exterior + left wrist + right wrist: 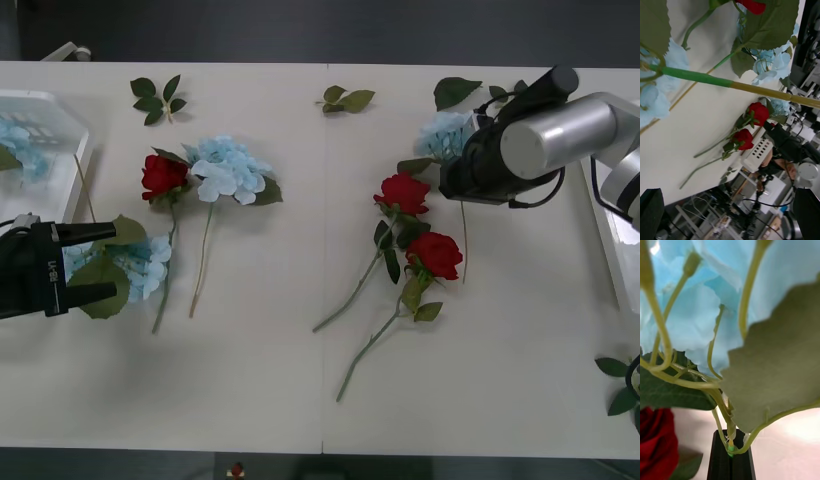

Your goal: Put the red flowers into the right box and the blue flowers into the left box

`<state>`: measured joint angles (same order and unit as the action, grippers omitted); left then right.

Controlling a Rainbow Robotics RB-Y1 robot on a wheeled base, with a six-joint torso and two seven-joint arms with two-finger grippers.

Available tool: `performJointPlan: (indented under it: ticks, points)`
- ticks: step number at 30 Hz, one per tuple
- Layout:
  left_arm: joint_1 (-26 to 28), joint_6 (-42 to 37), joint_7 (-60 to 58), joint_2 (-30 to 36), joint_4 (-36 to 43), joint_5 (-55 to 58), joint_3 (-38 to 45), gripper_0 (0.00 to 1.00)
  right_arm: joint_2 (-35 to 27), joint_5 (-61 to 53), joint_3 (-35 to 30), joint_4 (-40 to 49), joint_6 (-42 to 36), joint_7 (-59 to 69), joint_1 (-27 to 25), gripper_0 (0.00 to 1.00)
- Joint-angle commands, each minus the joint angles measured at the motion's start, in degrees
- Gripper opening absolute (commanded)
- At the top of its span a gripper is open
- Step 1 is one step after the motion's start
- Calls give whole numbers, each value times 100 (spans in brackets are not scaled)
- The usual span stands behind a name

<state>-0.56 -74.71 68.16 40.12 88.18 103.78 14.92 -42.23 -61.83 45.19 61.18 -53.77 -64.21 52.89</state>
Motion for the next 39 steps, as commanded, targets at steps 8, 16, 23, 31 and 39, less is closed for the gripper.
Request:
performJointPlan:
  ticks: [8,16,23,31,39]
  points:
    - [540,-211,-743,866,156,1866,459,100,-1024,-3485,-915,404,-292,-3422,116,0]
    - [540,501,-1516,1121,156,1857,292,100,-725,-4575,-1329,799,-274,-5312,116,0]
    - [575,1609,-1657,1253,112,1857,-174,100,-198,-4803,-1706,1265,-274,-6402,152,0]
    - [671,2488,-1639,1253,112,1857,-455,100,584,-5304,-1917,1511,-336,-7369,213,0]
    - [592,2980,-1622,1244,-213,1839,-622,100,1200,-5225,-2067,1511,-397,-7747,213,0]
